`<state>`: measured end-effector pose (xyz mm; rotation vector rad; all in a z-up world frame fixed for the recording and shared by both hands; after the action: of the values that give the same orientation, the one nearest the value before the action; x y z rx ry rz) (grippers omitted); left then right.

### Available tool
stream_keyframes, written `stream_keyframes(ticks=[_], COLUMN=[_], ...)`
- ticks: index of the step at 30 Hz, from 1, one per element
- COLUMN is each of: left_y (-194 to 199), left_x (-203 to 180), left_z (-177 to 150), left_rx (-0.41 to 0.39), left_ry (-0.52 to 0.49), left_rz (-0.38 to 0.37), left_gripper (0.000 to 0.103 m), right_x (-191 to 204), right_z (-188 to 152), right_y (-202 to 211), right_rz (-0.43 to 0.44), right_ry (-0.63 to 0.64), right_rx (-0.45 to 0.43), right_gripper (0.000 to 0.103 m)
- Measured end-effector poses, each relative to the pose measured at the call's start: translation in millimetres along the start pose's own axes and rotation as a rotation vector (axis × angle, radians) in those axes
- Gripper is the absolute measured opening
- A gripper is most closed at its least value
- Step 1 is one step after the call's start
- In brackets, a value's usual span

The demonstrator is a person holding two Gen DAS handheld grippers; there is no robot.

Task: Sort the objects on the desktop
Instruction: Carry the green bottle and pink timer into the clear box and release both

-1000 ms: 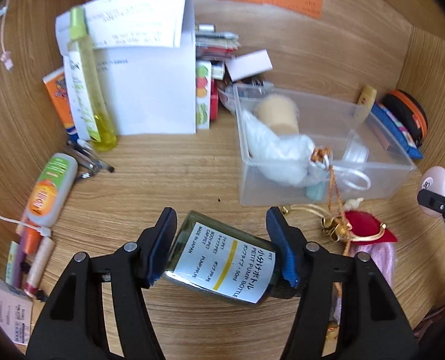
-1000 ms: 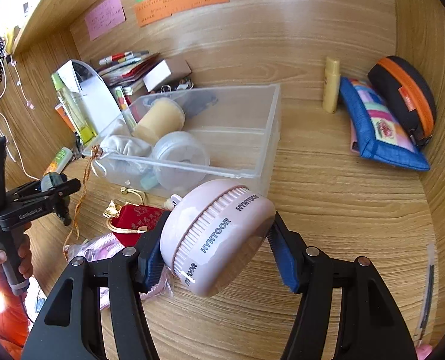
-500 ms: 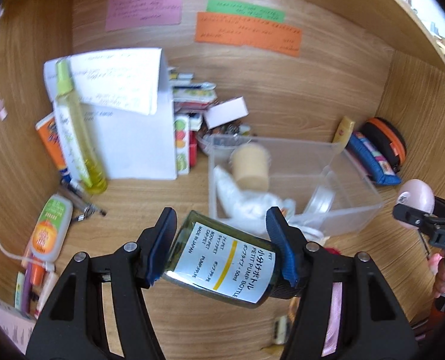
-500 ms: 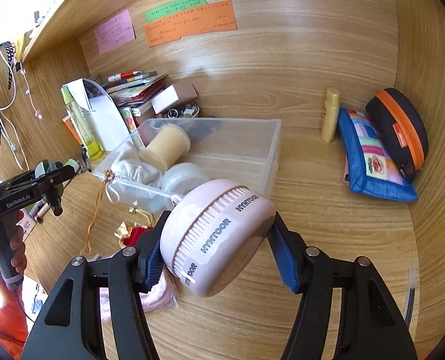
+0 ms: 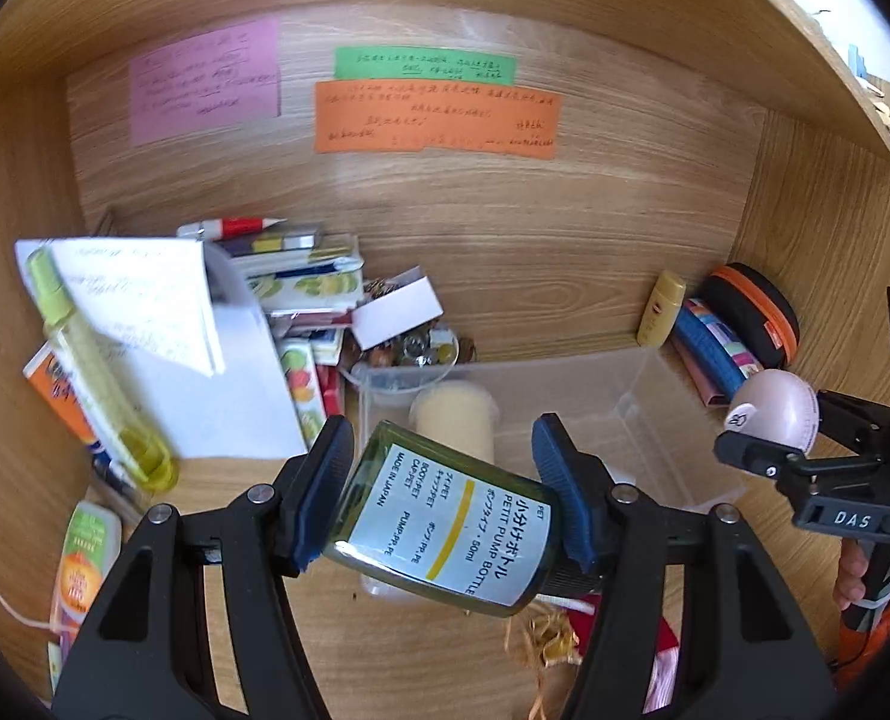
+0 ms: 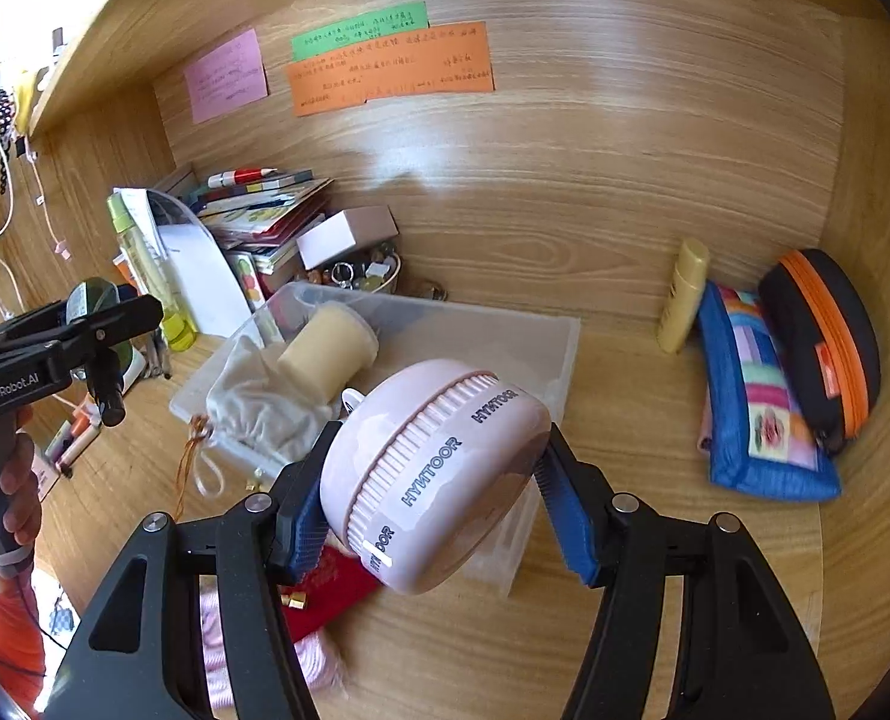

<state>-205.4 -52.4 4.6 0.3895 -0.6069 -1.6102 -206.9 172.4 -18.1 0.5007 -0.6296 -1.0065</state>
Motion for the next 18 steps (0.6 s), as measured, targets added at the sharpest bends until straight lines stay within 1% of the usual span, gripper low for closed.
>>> stream_keyframes(ticks=[9, 18], left_y=[-36.6, -73.4], left_x=[-5.7, -1.5], left_z=[11.4, -1.7], left_rx=[0.037, 0.109], left_ry=[-0.009, -0.004], left_rz=[-0.041, -0.058], left_gripper=[0.061, 0.061], right_x=[-3.8, -4.7], right_z=[18.0, 26.8], right_y=[-31.4, -65.4], right_rz=[0.002, -0.012], right_ry=[-0.009, 0.011], right_rx=[0.031, 0.088], right_gripper=[0.058, 0.058])
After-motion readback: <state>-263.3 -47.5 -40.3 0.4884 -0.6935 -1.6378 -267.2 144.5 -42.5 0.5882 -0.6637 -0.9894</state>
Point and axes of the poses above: each gripper's, at about its wrist camera, not at the fingertips, and y roughly against the way its jaws point, x to its left, z to its top, the point moved 4 cm from there along -y, roughly the way its jaws point, and after that the axes turned 11 degrees about -y, right-handed, at the moved point
